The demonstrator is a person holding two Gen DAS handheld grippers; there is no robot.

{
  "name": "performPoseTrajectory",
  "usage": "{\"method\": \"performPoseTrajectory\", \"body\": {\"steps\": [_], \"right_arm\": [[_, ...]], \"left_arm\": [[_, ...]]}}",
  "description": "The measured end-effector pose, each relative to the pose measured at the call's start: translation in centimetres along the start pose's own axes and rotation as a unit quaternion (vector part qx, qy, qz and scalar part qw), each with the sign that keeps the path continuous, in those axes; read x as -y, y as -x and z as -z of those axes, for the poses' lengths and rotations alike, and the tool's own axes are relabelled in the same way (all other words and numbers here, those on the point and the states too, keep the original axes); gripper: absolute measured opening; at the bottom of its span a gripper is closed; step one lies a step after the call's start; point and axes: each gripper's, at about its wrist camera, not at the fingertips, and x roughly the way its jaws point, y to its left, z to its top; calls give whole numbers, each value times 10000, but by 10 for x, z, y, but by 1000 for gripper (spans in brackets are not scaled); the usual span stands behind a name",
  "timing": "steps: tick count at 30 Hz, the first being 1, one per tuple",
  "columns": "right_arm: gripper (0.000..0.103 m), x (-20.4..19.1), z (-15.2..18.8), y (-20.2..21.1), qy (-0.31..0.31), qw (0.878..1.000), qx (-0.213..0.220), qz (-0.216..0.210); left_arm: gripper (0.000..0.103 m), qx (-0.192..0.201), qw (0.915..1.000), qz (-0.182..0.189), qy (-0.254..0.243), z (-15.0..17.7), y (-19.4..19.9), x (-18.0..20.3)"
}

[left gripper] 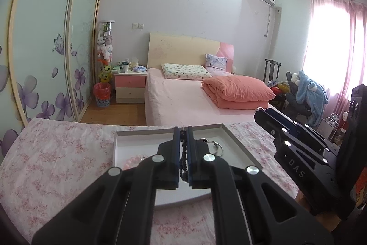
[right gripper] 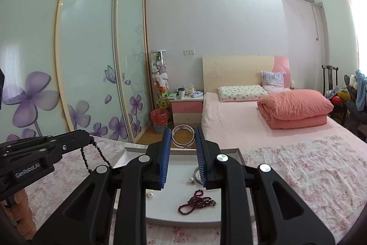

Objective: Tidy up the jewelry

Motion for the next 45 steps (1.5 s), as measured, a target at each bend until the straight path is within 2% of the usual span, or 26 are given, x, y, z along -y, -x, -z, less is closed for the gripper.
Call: {"method": "performPoseTrajectory", "body": {"steps": [9, 21, 22, 24, 27, 31, 43, 45], "right_arm": [[23, 15, 19, -49, -311, 9976, -615, -53], [23, 20, 39, -85, -596, 9905, -1239, -58], [24, 21, 40, -86, -632, 9897, -1285, -49], [36, 23, 42, -86, -666, 9890, -1321, -46], [39, 26, 43, -82, -708, 9890, -1302, -14], [39, 32, 44, -83, -837, 9873, -1350, -4], [39, 31, 34, -56, -845, 9889, -1225, -2], [45, 28, 33, -46, -810, 9892, -1218, 1]], "left_arm": [[6, -338, 9994, -35, 66, 6, -53, -15], [7, -837, 9964, -9, 146, 24, -102, -24], [7, -872, 9960, -13, 171, 25, -104, -25], [9, -954, 9949, -33, 311, 28, -109, -31], [18, -1009, 9935, -25, 520, 30, -110, -41], [20, -1020, 9924, -70, 687, 31, -106, -52], [35, -941, 9928, -259, 700, 32, -75, -59], [39, -916, 9929, -325, 689, 35, -64, -61]]}}
